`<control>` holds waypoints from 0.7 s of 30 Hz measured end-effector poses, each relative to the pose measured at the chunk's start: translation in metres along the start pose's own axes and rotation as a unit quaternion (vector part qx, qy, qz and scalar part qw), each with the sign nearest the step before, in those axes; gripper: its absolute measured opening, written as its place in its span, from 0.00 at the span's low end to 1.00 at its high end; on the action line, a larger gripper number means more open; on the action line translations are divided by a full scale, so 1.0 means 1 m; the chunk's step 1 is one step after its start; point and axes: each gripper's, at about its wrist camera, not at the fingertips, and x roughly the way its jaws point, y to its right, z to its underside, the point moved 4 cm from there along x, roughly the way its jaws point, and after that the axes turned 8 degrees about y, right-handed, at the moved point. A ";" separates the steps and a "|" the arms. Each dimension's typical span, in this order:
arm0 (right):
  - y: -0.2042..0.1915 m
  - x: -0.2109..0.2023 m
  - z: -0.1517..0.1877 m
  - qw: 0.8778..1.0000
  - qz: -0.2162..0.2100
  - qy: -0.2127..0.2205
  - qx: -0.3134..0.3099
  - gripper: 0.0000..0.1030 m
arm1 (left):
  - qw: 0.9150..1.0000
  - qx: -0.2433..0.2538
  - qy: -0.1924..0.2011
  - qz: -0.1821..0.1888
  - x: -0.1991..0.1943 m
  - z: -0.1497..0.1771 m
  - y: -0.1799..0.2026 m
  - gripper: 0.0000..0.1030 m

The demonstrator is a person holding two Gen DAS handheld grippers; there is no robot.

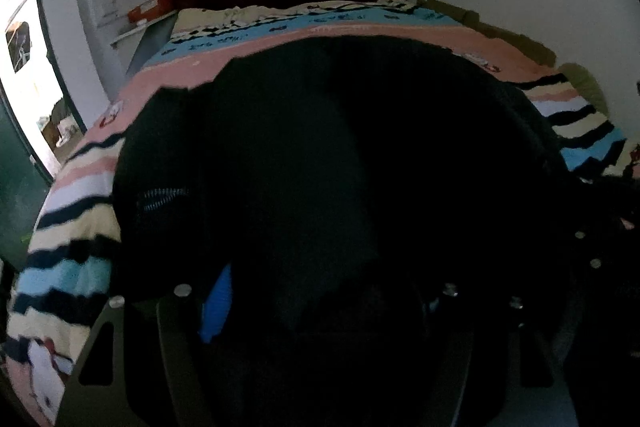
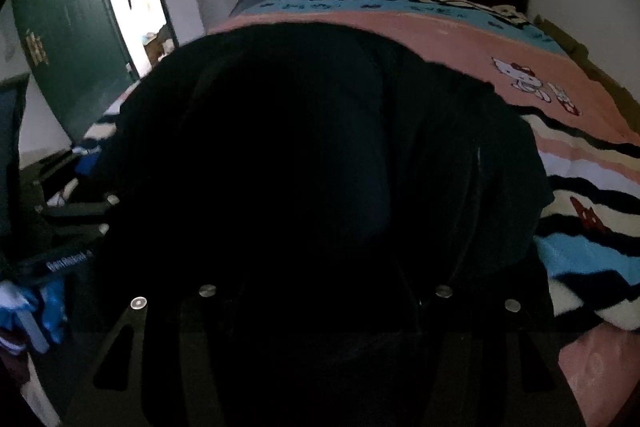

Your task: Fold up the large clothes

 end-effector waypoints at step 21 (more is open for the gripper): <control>-0.001 -0.049 0.017 0.999 0.020 0.024 0.036 0.63 | 0.997 0.006 0.065 -0.051 -0.096 0.007 0.009 0.67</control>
